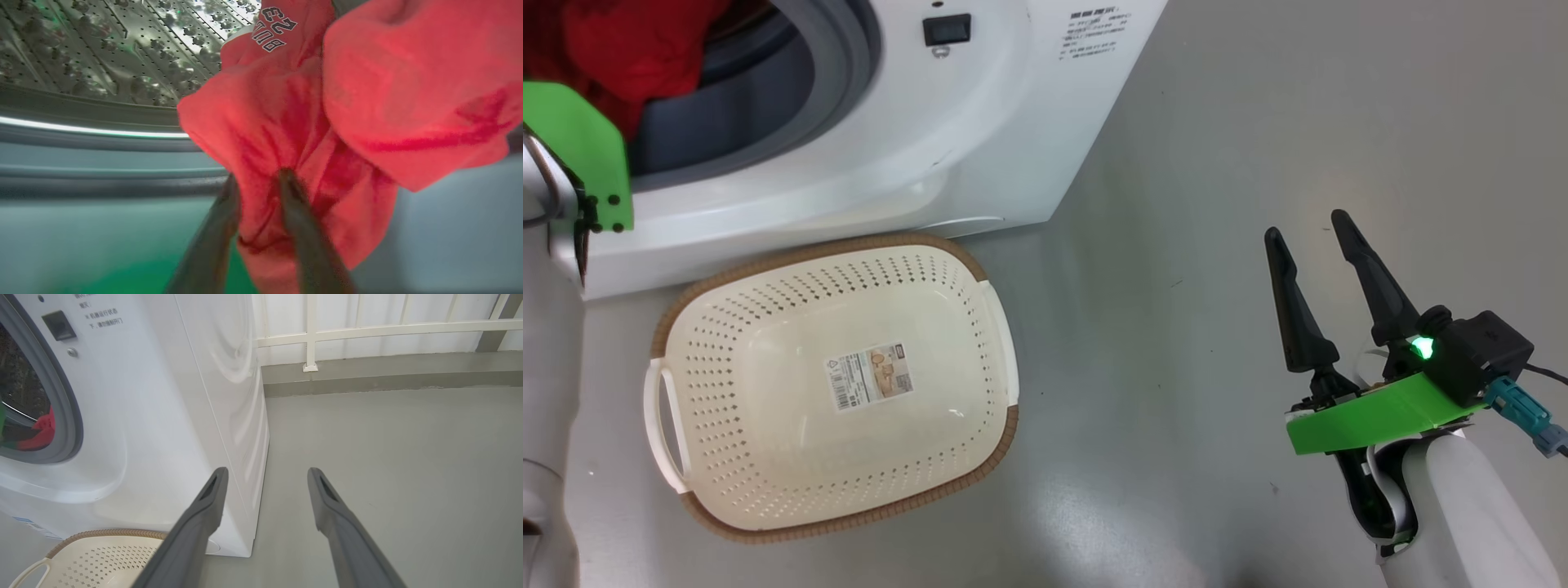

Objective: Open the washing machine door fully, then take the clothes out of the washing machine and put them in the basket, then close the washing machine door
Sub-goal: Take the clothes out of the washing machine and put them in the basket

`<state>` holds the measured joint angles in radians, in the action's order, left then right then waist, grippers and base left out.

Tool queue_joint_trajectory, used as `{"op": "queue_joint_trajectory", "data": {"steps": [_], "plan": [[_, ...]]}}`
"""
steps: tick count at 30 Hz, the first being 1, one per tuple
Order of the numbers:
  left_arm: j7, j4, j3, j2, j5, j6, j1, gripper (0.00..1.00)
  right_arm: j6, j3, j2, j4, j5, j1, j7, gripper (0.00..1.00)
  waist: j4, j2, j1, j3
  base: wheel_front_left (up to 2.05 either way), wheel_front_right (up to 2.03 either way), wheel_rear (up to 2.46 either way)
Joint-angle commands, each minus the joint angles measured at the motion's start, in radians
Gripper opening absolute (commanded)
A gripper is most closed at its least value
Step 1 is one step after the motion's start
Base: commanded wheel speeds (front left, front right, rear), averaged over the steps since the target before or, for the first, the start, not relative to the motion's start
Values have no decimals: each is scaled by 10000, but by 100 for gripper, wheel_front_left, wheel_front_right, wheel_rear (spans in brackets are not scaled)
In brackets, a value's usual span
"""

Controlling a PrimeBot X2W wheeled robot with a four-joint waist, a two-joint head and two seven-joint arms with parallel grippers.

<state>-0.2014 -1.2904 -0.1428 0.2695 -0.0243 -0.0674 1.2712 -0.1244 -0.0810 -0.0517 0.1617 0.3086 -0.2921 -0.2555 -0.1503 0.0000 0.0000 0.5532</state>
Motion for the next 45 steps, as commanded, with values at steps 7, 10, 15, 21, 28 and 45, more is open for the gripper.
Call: {"op": "queue_joint_trajectory", "data": {"steps": [7,10,15,21,28,45], "plan": [[1134,414,246,413,-447,129,-109,0,-63,-210,14,-149,121,-48,-63,100,56,0,0,35,0,0,0],[1841,577,390,341,-675,132,-256,0,-63,-209,14,-131,107,-26,-63,100,115,0,0,-12,0,0,0],[2970,811,699,129,-1151,243,-506,0,-63,-154,14,-70,33,-34,-63,100,253,0,0,-128,0,0,0],[4193,1088,1123,-188,-1840,700,-860,0,-63,-144,14,-6,-94,37,-63,100,492,0,0,-405,0,0,0],[4612,1996,1285,-268,-2069,864,-1441,0,-63,-142,14,25,-192,172,-63,100,667,0,0,-801,0,0,0],[4631,6733,2161,-897,-2069,907,-4687,0,-63,-152,-82,282,-296,594,-63,100,1034,0,0,-2128,0,0,0]]}}
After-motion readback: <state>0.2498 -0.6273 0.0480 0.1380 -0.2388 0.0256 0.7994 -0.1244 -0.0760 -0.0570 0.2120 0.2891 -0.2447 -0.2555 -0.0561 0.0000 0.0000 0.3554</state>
